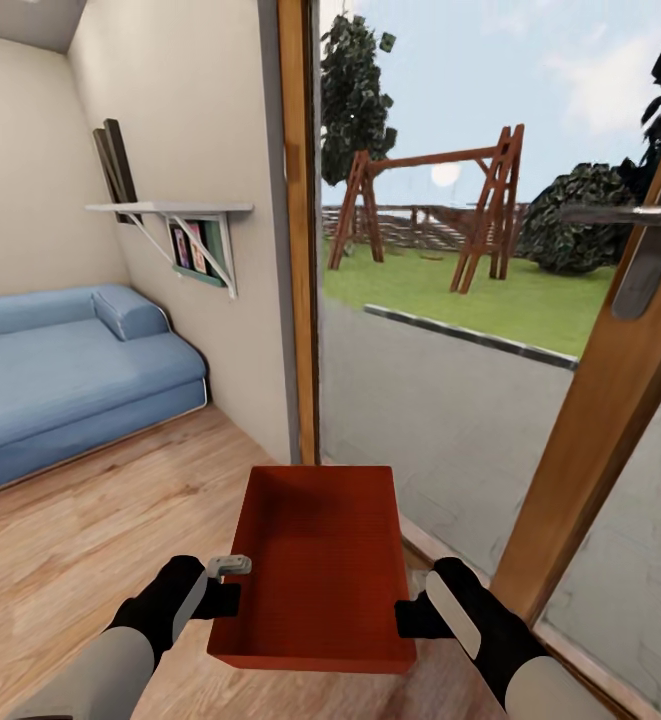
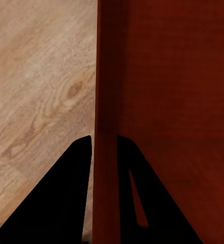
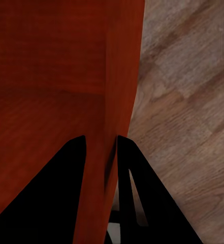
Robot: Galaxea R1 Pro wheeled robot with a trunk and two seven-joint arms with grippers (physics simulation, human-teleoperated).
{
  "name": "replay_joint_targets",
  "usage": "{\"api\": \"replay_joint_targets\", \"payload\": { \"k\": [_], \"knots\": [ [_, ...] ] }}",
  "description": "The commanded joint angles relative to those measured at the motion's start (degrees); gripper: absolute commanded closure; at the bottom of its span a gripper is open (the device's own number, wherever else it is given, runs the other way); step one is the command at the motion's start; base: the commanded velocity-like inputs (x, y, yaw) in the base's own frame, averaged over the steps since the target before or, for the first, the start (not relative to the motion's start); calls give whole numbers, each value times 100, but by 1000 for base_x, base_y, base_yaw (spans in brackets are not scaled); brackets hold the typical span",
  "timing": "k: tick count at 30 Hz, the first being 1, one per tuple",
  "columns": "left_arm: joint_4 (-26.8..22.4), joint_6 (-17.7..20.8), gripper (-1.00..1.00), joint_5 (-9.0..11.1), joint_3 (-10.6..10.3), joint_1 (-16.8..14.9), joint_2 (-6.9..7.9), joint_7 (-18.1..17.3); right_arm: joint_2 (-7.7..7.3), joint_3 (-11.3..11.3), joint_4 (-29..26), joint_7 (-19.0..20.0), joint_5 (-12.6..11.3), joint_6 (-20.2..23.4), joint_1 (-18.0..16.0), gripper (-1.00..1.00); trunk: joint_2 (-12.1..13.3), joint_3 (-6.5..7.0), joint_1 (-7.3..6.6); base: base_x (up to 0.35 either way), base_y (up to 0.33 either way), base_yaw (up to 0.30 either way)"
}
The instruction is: Move the two storage containers from the living room to the garage. In the garage, place one container on the floor and stack the other container on top of it (either order is fine).
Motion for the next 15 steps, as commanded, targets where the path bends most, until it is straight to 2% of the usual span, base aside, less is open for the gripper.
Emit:
{"api": "replay_joint_targets", "payload": {
  "k": [1, 15],
  "knots": [
    [-18, 28, 100, -75, 24, -3, -3, -3, -9, 33, 0, -75, 216, 67, 0, 100, 39, 22, -23, 0, 0, 0],
    [-18, 28, 100, -76, 24, -3, -3, -3, -10, 33, 0, -75, 216, 65, -1, 100, 601, 398, -331, 0, 0, 0]
  ]
}}
